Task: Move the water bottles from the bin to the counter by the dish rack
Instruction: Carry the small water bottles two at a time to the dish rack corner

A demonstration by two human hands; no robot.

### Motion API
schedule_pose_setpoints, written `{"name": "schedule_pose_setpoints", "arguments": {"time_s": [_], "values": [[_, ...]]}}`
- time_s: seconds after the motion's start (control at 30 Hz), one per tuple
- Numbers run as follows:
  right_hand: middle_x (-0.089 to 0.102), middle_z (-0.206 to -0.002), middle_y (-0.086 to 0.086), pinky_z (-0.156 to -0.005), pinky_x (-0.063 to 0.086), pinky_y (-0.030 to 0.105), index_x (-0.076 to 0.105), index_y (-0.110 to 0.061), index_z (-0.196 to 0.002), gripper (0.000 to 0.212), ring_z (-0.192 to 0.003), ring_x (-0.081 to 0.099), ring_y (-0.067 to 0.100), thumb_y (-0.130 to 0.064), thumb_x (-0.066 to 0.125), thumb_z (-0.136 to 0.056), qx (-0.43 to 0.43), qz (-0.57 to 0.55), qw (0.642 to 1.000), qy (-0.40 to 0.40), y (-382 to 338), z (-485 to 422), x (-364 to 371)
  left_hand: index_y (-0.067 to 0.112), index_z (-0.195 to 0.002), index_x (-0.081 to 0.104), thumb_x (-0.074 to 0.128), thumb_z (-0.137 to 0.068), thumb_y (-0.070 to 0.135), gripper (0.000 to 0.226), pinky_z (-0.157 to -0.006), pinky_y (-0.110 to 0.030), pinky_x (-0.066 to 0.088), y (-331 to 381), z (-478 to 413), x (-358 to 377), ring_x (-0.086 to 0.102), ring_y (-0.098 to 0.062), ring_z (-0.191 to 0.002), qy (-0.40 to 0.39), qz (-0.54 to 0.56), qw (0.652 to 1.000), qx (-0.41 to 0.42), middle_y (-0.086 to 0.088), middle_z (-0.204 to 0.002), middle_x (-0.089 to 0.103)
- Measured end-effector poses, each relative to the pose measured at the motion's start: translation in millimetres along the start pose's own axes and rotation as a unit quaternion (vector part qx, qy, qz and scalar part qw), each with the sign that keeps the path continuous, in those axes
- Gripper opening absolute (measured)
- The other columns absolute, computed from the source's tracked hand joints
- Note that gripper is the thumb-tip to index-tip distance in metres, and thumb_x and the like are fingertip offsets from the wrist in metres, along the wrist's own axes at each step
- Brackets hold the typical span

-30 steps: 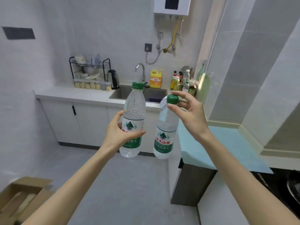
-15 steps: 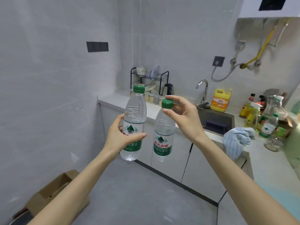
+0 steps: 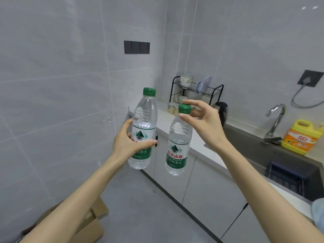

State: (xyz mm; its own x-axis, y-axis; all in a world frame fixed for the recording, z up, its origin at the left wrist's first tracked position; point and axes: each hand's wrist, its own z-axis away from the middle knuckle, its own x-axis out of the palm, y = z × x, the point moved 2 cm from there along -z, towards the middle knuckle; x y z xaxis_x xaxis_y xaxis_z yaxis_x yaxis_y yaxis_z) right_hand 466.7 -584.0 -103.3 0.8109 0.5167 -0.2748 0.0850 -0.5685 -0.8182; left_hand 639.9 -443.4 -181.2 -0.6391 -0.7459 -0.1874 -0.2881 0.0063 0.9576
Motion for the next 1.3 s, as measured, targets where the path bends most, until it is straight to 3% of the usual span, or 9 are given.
{"name": "schedule_pose_setpoints", "arguments": {"time_s": [0.23, 0.43, 0.6, 0.73, 0.9, 1.17, 1.3], "values": [[0.075, -0.101, 0.002, -0.086, 0.056, 0.027, 0.065, -0.009, -0.115, 0.038, -0.091, 0.072, 0.012, -0.004, 0.075, -0.079, 0.012, -0.004, 0.999, -0.029, 58, -119, 35, 0.028, -0.119, 0.049, 0.093, -0.052, 0.025, 0.080, -0.060, -0.013, 0.053, -26, -148, 8, 0.067, -0.008, -0.089, -0.020, -0.019, 1.000, 0.011, 0.005, -0.104, 0.068], [0.075, -0.101, 0.000, -0.089, 0.057, 0.034, 0.065, -0.011, -0.114, 0.038, -0.093, 0.071, 0.010, -0.005, 0.077, -0.078, 0.012, 0.013, 1.000, -0.016, 124, -228, 56, 0.027, -0.125, 0.046, 0.092, -0.054, 0.022, 0.085, -0.063, -0.014, 0.050, -49, -274, 27, 0.066, -0.003, -0.085, -0.023, -0.015, 1.000, -0.005, 0.006, -0.097, 0.069], [0.075, -0.101, 0.002, -0.092, 0.056, 0.038, 0.067, -0.011, -0.112, 0.038, -0.095, 0.071, 0.011, -0.004, 0.078, -0.076, 0.030, 0.009, 0.999, -0.008, 178, -299, 65, 0.025, -0.129, 0.046, 0.093, -0.053, 0.022, 0.089, -0.081, -0.034, 0.056, -80, -351, 43, 0.068, -0.012, -0.091, -0.016, -0.011, 0.999, -0.026, -0.001, -0.105, 0.070], [0.075, -0.099, 0.001, -0.087, 0.055, 0.028, 0.068, -0.012, -0.110, 0.036, -0.092, 0.071, 0.008, -0.003, 0.078, -0.076, 0.038, 0.010, 0.999, -0.008, 229, -357, 73, 0.027, -0.128, 0.047, 0.094, -0.051, 0.026, 0.090, -0.083, -0.037, 0.056, -108, -421, 61, 0.068, -0.013, -0.092, 0.000, -0.014, 0.999, -0.045, -0.002, -0.105, 0.070], [0.076, -0.093, -0.005, -0.092, 0.056, 0.038, 0.068, -0.021, -0.105, 0.036, -0.091, 0.072, 0.006, -0.005, 0.079, -0.075, 0.055, 0.006, 0.998, -0.031, 295, -432, 78, 0.027, -0.125, 0.048, 0.093, -0.054, 0.021, 0.084, -0.078, -0.035, 0.057, -140, -509, 91, 0.070, -0.011, -0.085, 0.018, -0.010, 0.997, -0.073, 0.002, -0.093, 0.072], [0.075, -0.097, -0.009, -0.092, 0.055, 0.032, 0.069, -0.026, -0.103, 0.036, -0.094, 0.069, 0.001, -0.011, 0.081, -0.073, 0.066, 0.030, 0.995, -0.065, 384, -544, 95, 0.028, -0.126, 0.047, 0.093, -0.054, 0.024, 0.085, -0.079, -0.035, 0.057, -183, -620, 124, 0.067, -0.008, -0.088, 0.043, -0.018, 0.993, -0.109, 0.008, -0.095, 0.068], [0.074, -0.098, -0.013, -0.086, 0.052, 0.018, 0.069, -0.026, -0.108, 0.038, -0.096, 0.067, -0.003, -0.013, 0.080, -0.074, 0.077, 0.059, 0.992, -0.078, 425, -587, 109, 0.029, -0.126, 0.046, 0.092, -0.056, 0.025, 0.084, -0.082, -0.037, 0.056, -212, -666, 136, 0.065, -0.011, -0.091, 0.052, -0.021, 0.989, -0.133, 0.005, -0.100, 0.067]]}}
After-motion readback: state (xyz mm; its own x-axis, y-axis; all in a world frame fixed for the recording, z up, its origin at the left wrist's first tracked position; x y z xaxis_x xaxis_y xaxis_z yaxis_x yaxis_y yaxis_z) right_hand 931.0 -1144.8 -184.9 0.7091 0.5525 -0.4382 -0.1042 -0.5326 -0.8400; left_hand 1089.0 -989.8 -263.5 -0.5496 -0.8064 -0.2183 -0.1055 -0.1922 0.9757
